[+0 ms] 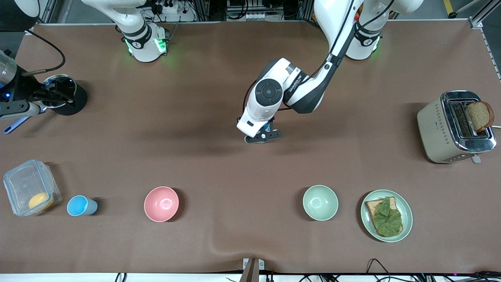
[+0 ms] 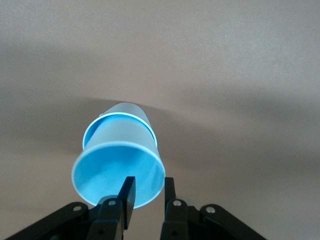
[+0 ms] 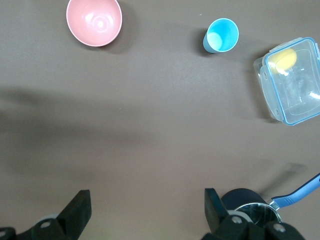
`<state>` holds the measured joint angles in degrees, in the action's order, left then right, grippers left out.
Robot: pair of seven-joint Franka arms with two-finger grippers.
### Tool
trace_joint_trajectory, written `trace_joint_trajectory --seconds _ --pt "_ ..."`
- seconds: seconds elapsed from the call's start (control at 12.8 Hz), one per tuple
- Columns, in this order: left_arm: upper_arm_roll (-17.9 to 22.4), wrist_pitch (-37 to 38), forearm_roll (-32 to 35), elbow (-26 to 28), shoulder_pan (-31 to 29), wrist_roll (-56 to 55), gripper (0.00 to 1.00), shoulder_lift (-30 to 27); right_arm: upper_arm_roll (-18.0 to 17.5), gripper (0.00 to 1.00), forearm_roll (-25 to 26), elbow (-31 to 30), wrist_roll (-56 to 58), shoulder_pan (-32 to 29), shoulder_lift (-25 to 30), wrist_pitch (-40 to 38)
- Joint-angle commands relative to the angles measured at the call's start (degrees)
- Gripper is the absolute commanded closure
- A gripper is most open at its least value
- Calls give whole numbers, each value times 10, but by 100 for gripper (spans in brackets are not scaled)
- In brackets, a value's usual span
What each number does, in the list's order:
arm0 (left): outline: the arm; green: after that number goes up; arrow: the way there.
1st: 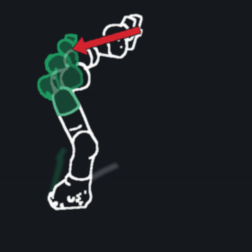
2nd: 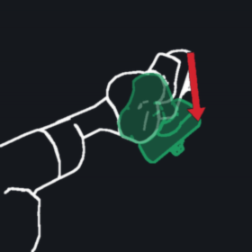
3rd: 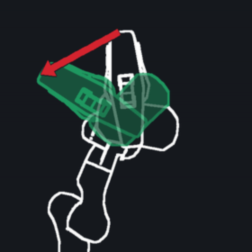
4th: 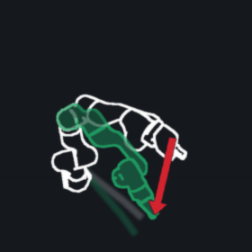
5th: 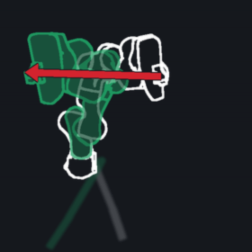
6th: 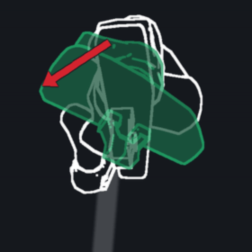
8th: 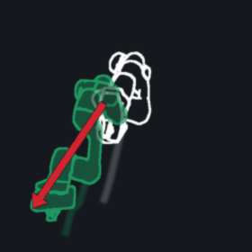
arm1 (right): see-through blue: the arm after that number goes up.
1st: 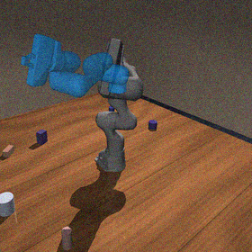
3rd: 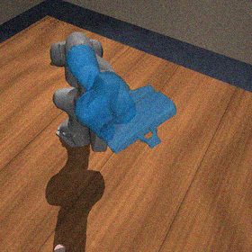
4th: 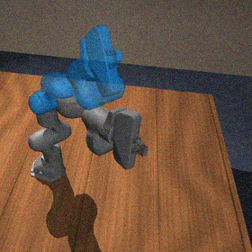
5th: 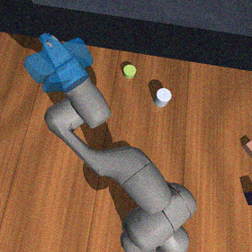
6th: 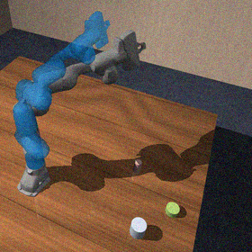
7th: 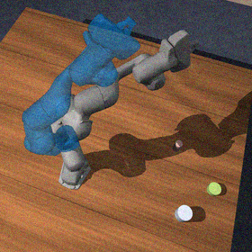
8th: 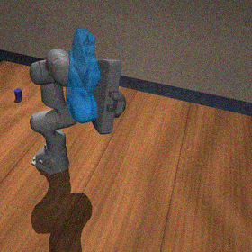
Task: Stack blue cups with both arms
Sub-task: 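Lower the held cup into the tissue cup and open the left gripper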
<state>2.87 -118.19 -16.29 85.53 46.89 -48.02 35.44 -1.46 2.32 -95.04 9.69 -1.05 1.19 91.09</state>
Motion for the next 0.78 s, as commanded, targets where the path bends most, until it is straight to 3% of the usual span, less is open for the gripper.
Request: trace_joint_trajectory --seconds 0.0,0.16,0.31,0.47,0.7 --pt "10 -3 -16 -12 8 -5 49 8 -9 0 -2 13 1 -15 -6 -10" --pt "18 -3 -14 -11 7 -7 35 -1 -9 0 -2 13 1 -15 -6 -10" --pt "21 6 -9 -7 -1 -5 14 -36 -9 0 -2 13 1 -15 -6 -9" --pt "21 42 -7 -5 -15 -7 0 -76 -9 0 -2 13 1 -15 -6 -10" --pt "21 69 22 19 -49 6 0 -137 -9 0 -2 13 1 -15 -6 -10"
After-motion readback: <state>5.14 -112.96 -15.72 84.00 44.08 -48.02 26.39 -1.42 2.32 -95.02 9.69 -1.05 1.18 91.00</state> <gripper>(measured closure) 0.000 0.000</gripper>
